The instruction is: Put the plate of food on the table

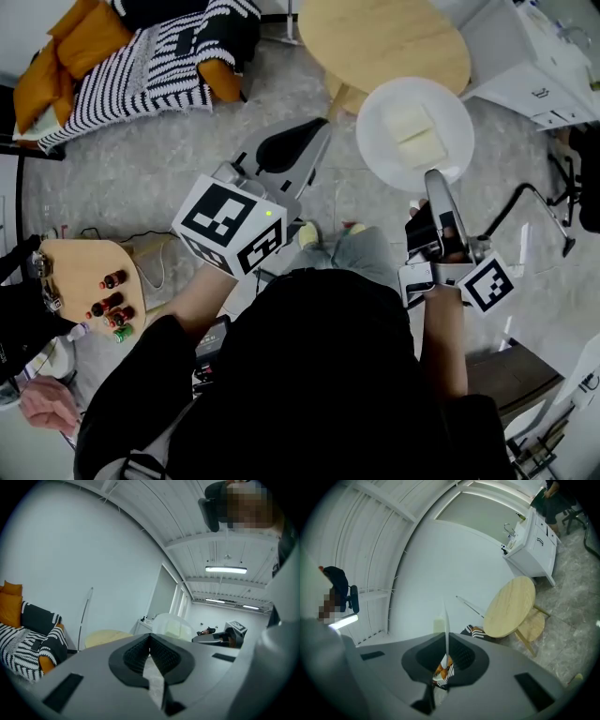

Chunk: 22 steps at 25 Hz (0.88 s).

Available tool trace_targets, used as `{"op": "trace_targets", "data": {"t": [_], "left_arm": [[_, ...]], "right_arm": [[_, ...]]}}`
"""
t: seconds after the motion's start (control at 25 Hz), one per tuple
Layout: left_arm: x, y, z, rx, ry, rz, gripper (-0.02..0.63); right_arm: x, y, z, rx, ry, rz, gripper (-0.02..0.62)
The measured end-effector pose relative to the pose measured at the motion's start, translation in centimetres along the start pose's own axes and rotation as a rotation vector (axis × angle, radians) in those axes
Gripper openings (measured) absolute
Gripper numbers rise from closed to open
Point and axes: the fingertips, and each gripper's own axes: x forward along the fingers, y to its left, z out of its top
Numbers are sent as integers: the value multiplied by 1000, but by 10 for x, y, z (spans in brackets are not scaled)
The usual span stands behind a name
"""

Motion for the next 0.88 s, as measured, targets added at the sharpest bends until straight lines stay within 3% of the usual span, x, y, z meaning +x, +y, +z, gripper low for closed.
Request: {"op": "trace_targets", "data": {"t": [0.48,0.88], "left_arm": [[-2,11,8,17,-30,0,8],[36,36,23,43,-25,-1,8]], "right_arm": [[11,1,4,-25,-27,28,18],[51,-18,31,5,-50,52,18]]}}
